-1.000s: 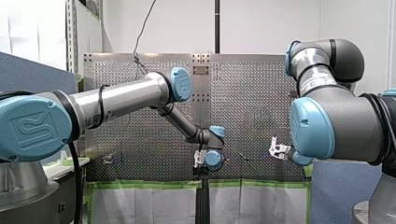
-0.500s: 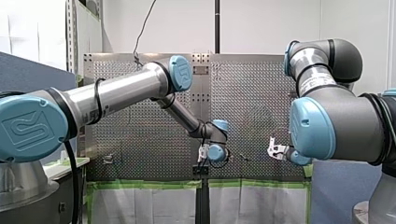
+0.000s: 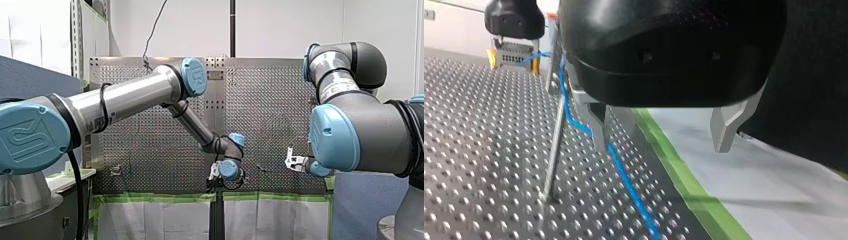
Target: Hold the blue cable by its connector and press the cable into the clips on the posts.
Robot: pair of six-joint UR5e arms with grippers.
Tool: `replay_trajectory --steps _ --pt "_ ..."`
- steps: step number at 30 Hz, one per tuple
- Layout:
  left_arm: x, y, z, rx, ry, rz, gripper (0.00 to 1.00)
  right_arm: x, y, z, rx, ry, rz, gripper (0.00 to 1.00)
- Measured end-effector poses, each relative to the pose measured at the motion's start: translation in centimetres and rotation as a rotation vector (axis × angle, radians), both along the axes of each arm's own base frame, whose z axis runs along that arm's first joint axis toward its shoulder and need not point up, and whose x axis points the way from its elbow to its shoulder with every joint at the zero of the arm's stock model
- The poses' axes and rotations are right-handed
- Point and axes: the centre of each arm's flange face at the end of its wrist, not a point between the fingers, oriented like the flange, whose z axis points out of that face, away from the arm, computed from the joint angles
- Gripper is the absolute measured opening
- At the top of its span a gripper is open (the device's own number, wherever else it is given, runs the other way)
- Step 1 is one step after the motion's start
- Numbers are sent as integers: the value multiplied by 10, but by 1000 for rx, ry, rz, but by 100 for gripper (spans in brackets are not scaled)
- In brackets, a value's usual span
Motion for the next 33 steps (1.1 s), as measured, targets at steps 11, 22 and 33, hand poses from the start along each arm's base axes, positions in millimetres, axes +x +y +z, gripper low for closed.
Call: replay_trajectory --steps 11,22,33 --pt "-40 -31 35 -98 -5 -117 100 1 1 0 3 0 2 0" --pt "-64 -49 40 -162 -12 -148 100 6 3 -1 12 4 9 0" --pt "-58 -54 28 -251 -47 -90 100 9 5 -2 15 4 14 0"
